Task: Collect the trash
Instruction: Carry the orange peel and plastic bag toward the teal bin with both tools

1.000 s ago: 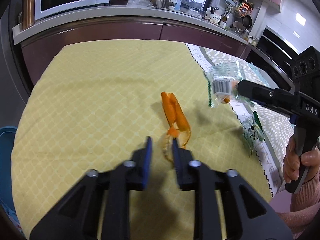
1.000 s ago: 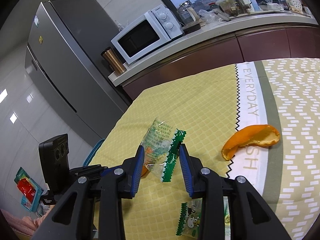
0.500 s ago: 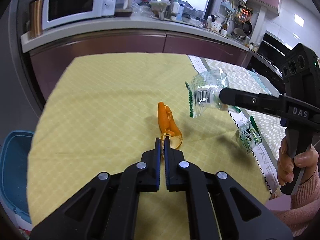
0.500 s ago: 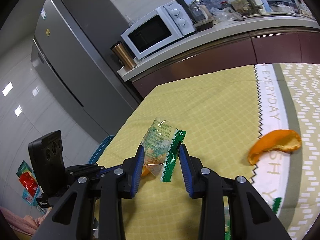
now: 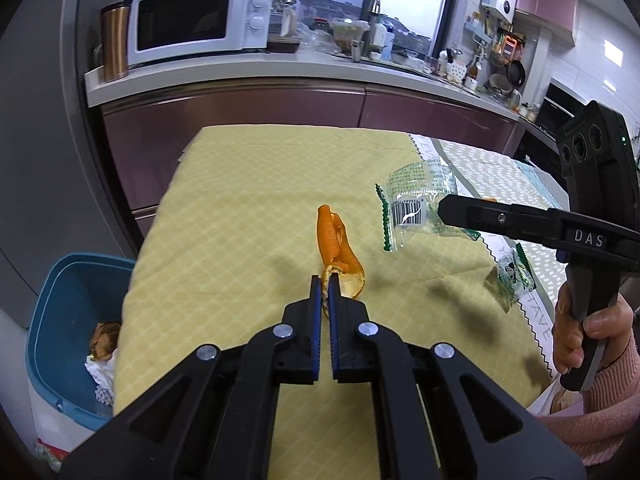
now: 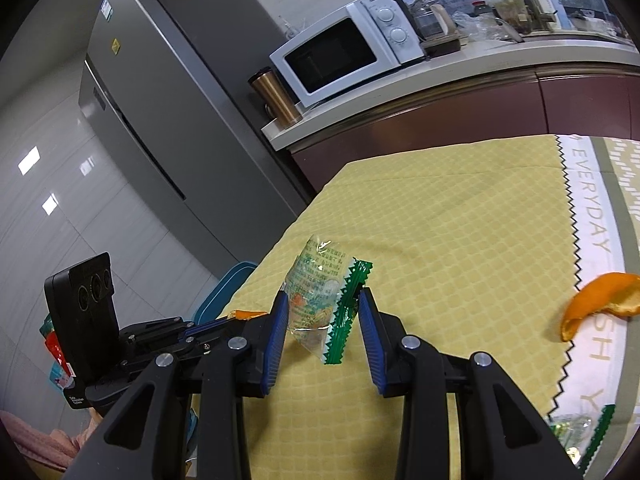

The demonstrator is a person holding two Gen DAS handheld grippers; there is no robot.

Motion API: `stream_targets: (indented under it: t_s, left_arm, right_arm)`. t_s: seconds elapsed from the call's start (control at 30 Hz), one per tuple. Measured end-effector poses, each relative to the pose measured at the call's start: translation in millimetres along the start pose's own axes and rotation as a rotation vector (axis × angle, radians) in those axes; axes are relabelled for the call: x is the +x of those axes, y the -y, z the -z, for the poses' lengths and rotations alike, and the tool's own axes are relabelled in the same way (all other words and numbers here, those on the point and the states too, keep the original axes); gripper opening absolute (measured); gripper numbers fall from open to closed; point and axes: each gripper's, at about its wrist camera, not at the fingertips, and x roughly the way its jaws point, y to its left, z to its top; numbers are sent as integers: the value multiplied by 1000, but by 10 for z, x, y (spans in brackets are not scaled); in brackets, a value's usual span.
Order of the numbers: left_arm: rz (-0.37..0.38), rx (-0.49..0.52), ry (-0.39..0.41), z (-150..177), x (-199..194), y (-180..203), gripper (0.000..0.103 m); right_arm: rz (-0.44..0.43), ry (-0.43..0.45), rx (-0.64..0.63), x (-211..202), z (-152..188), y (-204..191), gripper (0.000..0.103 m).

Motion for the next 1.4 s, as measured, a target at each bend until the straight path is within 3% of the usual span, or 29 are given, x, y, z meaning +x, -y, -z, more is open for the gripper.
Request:
stream_targets:
  t_s: [1.4]
  left_arm:
    - [-185, -147, 102, 175, -780, -977, 4]
  right_arm:
    - [-133, -98, -125, 686, 8, -787, 34]
